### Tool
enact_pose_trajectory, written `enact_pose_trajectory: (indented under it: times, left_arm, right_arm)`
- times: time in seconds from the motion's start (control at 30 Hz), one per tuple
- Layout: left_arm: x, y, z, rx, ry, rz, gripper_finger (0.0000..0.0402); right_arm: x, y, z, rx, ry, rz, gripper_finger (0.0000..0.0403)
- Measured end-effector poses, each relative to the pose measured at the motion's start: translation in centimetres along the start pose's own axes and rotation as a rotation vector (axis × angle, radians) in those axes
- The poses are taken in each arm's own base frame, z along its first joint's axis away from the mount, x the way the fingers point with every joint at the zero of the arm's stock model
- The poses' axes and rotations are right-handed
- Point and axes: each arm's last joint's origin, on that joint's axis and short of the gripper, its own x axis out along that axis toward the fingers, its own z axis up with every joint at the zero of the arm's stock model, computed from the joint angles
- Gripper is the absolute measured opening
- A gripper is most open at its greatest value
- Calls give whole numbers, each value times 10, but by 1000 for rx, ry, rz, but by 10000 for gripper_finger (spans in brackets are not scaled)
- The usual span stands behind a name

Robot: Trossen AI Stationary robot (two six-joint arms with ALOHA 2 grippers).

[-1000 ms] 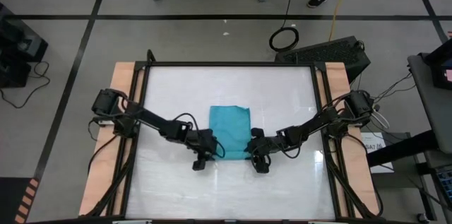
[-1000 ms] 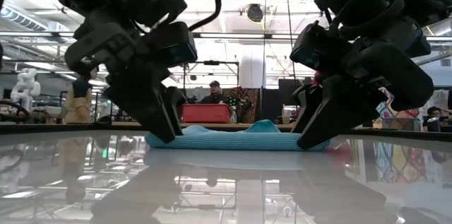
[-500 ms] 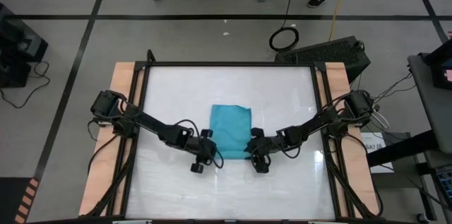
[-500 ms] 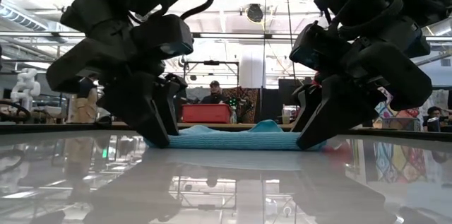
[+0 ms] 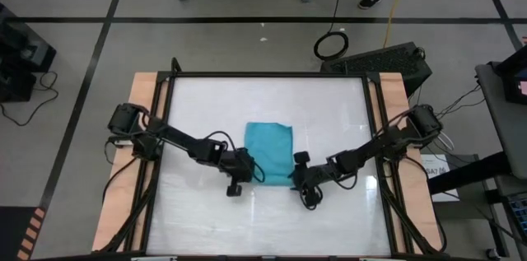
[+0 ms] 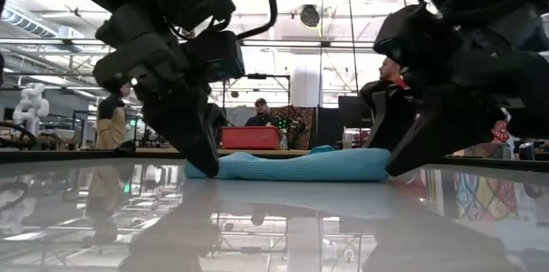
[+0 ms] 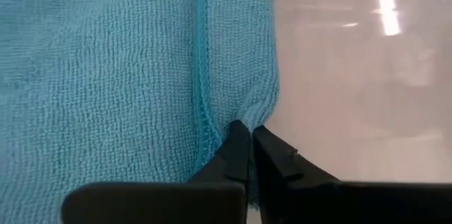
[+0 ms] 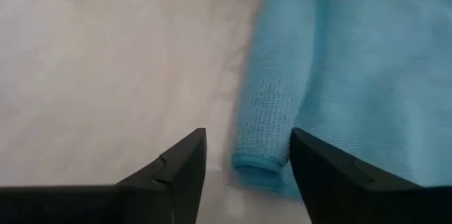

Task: Roll towel
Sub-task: Roll the light blue towel

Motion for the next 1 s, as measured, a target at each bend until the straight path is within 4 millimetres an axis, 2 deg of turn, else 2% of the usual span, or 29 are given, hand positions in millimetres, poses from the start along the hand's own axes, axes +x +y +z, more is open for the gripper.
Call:
enact_pose_trajectory:
  times: [0.23, 0.5, 0.67, 0.83, 1.0]
  left_arm:
    - [-2, 7, 5, -82, -13, -164, 5]
    - [-4, 13, 7, -118, -15, -235, 3]
    - [-6, 16, 12, -133, -52, -278, 3]
    - [-7, 18, 14, -152, -64, -295, 2]
    - [-7, 19, 15, -156, -70, -306, 2]
  right_arm:
    - [-4, 11, -1, -32, -10, -155, 199]
    - [-10, 30, 8, -158, -62, -131, 197]
    - [-9, 26, 2, -173, 3, -183, 193]
    - [-7, 18, 3, -172, 13, -205, 168]
    - [-6, 13, 3, -152, 18, -152, 116]
